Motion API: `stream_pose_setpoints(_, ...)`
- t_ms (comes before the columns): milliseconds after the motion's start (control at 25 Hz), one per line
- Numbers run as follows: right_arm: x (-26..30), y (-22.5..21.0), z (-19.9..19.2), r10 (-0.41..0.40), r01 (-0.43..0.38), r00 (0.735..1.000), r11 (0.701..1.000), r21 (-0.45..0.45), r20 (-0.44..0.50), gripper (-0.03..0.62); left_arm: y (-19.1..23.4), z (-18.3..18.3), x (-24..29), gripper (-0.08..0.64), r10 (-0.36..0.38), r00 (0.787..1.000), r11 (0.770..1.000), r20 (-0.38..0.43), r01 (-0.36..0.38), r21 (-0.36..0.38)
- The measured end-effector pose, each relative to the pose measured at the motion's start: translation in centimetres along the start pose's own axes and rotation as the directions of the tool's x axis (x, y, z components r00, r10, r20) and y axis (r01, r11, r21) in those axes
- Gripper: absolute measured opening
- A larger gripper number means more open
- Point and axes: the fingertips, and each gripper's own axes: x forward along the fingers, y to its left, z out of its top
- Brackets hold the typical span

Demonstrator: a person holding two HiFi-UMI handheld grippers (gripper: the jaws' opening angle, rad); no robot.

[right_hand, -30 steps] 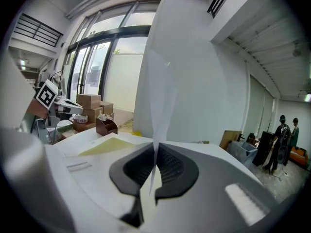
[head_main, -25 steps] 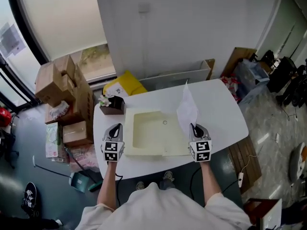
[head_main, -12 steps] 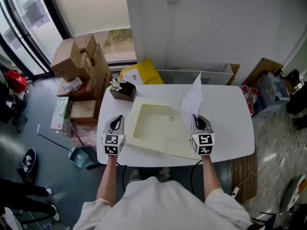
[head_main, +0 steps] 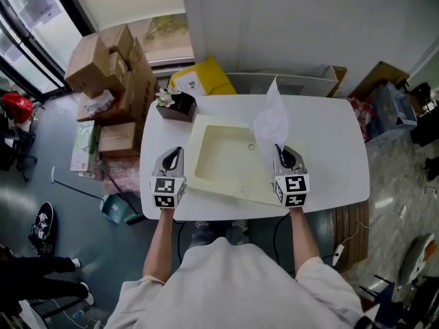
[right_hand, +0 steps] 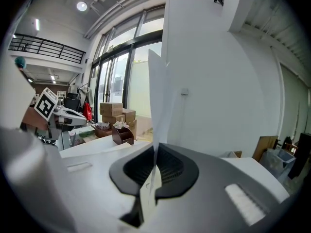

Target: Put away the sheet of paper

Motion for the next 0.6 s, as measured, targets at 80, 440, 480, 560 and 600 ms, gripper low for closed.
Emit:
stream_pose_setpoints(80, 0.0, 0.8, 0.1, -0.016, 0.016, 1.0, 1.0, 0.0, -0.004, 0.002, 0.1, -0.3, 0.3, 0.005, -0.029, 1.0, 1.0, 0.0, 0.029, -0.006)
stream_pose_setpoints(440, -1.0, 4.7, 2.0, -0.042, 0.042, 0.999, 0.999, -0.017, 0.011, 0.002, 0.9, -2.0, 0.8, 0.005, -0.114, 0.993, 0.993, -0.007, 0.114, -0.015)
stream_pose_setpoints(480, -1.3, 5.2, 2.5, -0.038, 0.039, 0.999, 0.999, -0.022, 0.02, 0.002, 1.0, -2.2, 0.8, 0.005, -0.119, 0.993, 0.993, -0.008, 0.119, -0.017)
stream_pose_setpoints(560, -2.0, 6.3, 3.6, -0.027, 0.028, 0.999, 0.999, -0.033, 0.039, 0.002, 1.1, -2.6, 0.8, 0.005, -0.128, 0.992, 0.992, -0.008, 0.128, -0.021)
stream_pose_setpoints(600, -2.3, 6.7, 4.0, -0.02, 0.022, 0.999, 0.999, -0.038, 0.047, 0.002, 1.2, -2.7, 0.9, 0.005, -0.131, 0.991, 0.991, -0.008, 0.131, -0.021)
